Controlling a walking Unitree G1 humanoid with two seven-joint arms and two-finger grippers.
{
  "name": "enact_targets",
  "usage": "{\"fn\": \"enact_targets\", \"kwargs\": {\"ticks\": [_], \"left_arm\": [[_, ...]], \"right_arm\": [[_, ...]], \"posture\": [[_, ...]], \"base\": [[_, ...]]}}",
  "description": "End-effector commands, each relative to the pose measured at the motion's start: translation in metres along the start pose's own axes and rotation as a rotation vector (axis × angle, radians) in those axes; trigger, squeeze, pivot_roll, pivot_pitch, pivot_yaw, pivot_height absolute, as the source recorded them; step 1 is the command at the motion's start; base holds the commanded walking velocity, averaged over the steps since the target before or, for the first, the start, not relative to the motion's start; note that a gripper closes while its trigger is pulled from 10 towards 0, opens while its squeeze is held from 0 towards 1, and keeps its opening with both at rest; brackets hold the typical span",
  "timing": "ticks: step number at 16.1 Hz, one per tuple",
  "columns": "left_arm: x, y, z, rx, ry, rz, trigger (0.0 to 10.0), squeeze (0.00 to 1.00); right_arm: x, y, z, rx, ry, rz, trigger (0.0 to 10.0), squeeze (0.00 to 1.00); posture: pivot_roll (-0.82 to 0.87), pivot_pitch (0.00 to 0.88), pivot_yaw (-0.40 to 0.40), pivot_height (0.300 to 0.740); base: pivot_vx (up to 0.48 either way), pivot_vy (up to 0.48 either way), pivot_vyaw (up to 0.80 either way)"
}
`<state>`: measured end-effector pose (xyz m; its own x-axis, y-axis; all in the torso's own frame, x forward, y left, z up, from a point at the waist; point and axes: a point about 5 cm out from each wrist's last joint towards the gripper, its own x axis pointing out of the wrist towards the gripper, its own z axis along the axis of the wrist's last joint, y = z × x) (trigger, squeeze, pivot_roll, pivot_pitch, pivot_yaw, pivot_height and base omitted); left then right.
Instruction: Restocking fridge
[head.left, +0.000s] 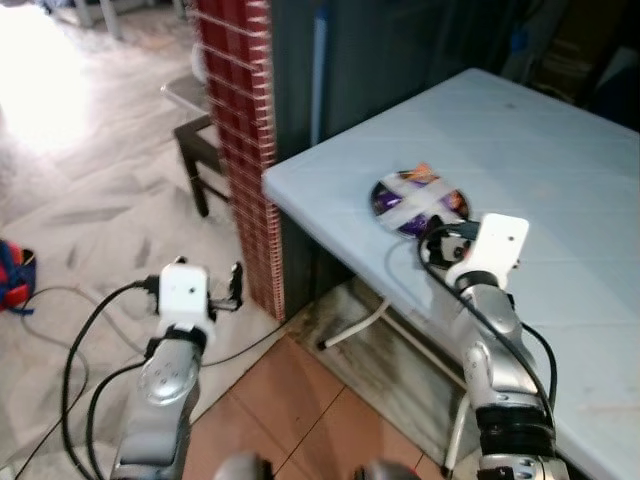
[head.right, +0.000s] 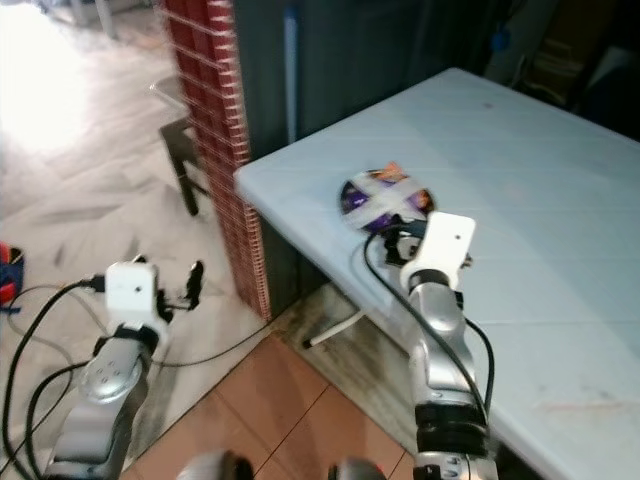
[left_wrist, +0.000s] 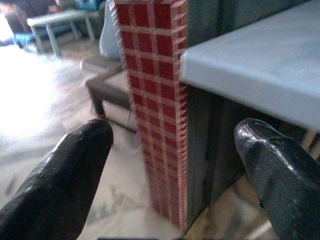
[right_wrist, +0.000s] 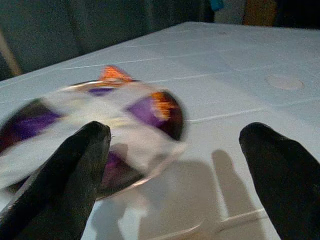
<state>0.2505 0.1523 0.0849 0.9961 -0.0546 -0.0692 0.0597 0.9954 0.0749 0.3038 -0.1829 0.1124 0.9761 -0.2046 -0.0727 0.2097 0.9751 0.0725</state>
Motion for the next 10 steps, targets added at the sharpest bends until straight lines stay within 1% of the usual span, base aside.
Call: {"fn": "enact_targets", "kwargs": {"ticks": [1, 2, 4, 5, 7, 8, 10], "left_arm": [[-0.003, -0.002, -0.003, 0.002, 0.016, 0.002, 10.0, 0.00], [-0.002, -0.002, -0.003, 0.005, 0.015, 0.001, 10.0, 0.00], [-0.002, -0.001, -0.003, 0.006, 0.015, 0.001, 10.0, 0.00], [-0.003, -0.001, -0.003, 0.009, 0.017, 0.002, 10.0, 0.00], [-0.003, -0.002, -0.003, 0.012, 0.017, 0.000, 10.0, 0.00], [-0.002, -0.003, -0.003, 0.014, 0.016, -0.004, 10.0, 0.00], [-0.002, -0.003, -0.003, 0.017, 0.016, -0.006, 10.0, 0.00]], "right_arm": [[0.002, -0.001, -0.003, 0.025, 0.030, -0.022, 10.0, 0.00], [0.007, 0.000, -0.003, 0.069, 0.051, -0.045, 10.0, 0.00], [0.010, 0.002, -0.003, 0.096, 0.064, -0.057, 10.0, 0.00], [0.016, 0.009, -0.001, 0.129, 0.079, -0.056, 10.0, 0.00], [0.020, 0.019, 0.001, 0.156, 0.092, -0.030, 10.0, 0.00], [0.025, 0.031, 0.004, 0.161, 0.092, 0.010, 10.0, 0.00], [0.029, 0.039, 0.002, 0.170, 0.129, 0.029, 10.0, 0.00]], "posture": [[0.06, 0.013, 0.000, 0.740], [0.06, 0.014, 0.000, 0.740], [0.06, 0.015, 0.000, 0.740], [0.06, 0.015, 0.001, 0.740], [0.06, 0.015, 0.001, 0.740], [0.07, 0.012, 0.002, 0.740], [0.07, 0.011, 0.000, 0.740]], "base": [[0.000, 0.000, 0.00], [0.000, 0.000, 0.00], [0.000, 0.000, 0.00], [0.000, 0.000, 0.00], [0.000, 0.000, 0.00], [0.000, 0.000, 0.00], [0.000, 0.000, 0.00]]}}
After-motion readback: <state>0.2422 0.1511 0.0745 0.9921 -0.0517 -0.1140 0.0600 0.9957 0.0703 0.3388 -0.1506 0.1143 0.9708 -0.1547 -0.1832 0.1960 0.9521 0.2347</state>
